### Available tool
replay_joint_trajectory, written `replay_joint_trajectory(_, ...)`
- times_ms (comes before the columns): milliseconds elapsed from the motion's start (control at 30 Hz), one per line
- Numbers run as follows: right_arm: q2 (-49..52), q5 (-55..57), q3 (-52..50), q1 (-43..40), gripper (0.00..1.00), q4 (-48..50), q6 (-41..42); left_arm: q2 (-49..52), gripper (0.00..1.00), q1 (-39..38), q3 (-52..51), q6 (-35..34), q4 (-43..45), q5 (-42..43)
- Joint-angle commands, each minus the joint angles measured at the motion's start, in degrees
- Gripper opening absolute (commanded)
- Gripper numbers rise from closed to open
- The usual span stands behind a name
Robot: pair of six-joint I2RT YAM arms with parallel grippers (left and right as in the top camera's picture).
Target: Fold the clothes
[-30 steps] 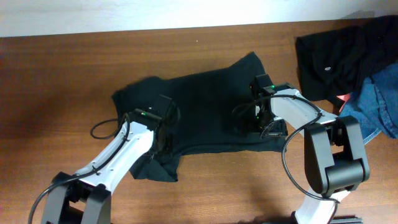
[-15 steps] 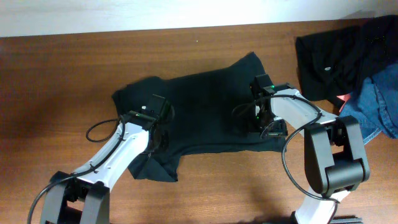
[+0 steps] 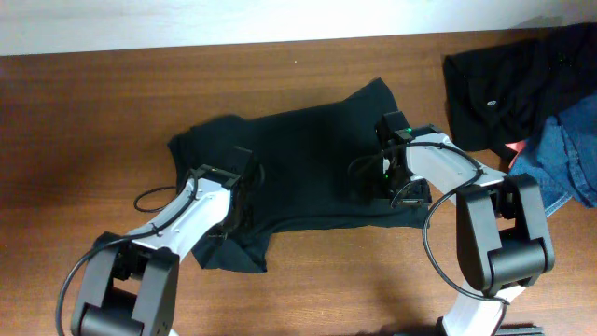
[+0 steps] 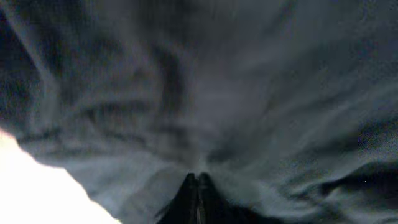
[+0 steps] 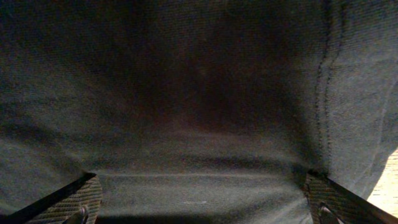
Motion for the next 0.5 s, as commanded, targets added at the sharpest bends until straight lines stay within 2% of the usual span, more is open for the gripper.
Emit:
replay_joint_trajectory(0, 0.9, 1.6, -1.1, -0.2, 0.99, 0.2, 0.3, 0.3, 0.04, 0.1, -0.6, -0.5, -2.4, -0.2)
replay_joint_trajectory(167, 0.9, 1.6, -1.1, -0.2, 0.99, 0.2, 0.3, 0.3, 0.01, 0.1, -0.6, 0.1, -6.6, 1.9)
replay_joint_trajectory(333, 0.9, 1.6, -1.1, -0.2, 0.99, 0.2, 0.3, 0.3, 0.01, 0.1, -0.6, 3.0, -9.4, 8.9)
replay_joint_trajectory(467, 0.9, 1.6, -1.1, -0.2, 0.99, 0.2, 0.3, 0.3, 0.01, 0.1, -0.6, 3.0, -12.6, 9.6)
